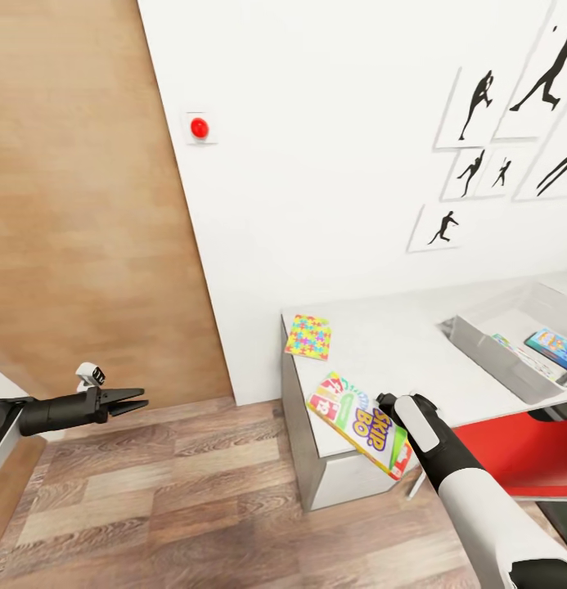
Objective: Put all the toys in the child's room - the three board games (two on the bed and one on the table), the two jigsaw puzzles on the table, and the tennis ball on the table - inside the toy box on the table in the child's room.
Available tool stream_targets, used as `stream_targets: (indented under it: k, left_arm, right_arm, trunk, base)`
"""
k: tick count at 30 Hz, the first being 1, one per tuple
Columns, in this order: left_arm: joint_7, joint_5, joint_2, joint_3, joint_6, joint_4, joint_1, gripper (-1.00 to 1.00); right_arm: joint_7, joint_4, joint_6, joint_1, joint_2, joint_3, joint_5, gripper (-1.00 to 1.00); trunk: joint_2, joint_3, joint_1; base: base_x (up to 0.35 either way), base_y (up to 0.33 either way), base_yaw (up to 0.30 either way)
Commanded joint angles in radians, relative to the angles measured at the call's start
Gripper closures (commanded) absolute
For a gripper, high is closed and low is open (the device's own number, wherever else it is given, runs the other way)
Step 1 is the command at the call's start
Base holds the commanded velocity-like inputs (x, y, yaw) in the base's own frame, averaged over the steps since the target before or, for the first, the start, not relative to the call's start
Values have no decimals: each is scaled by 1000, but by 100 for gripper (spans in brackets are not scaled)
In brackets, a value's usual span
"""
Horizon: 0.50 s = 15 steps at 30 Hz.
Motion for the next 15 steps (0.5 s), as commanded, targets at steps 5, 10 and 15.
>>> stream_targets:
  k: [5,10,15]
  left_arm:
    - [-4,0,0,-1,11,0,-1,-100]
    - [-4,0,0,-2,11,0,-1,-100]
    - [-4,0,0,-1,12,0,-1,-100]
  right_arm:
    - [-8,0,3,0,-1,3,-23,-100]
    - [-8,-1,3,0,-1,24,-23,-100]
    - [-8,0,3,0,-1,48,-23,-100]
  trunk:
    - [-2,-2,1]
    - [-2,-2,1]
    - [-2,-2,1]
  base:
    - [0,148,0]
    - [0,93,0]
    - [0,114,0]
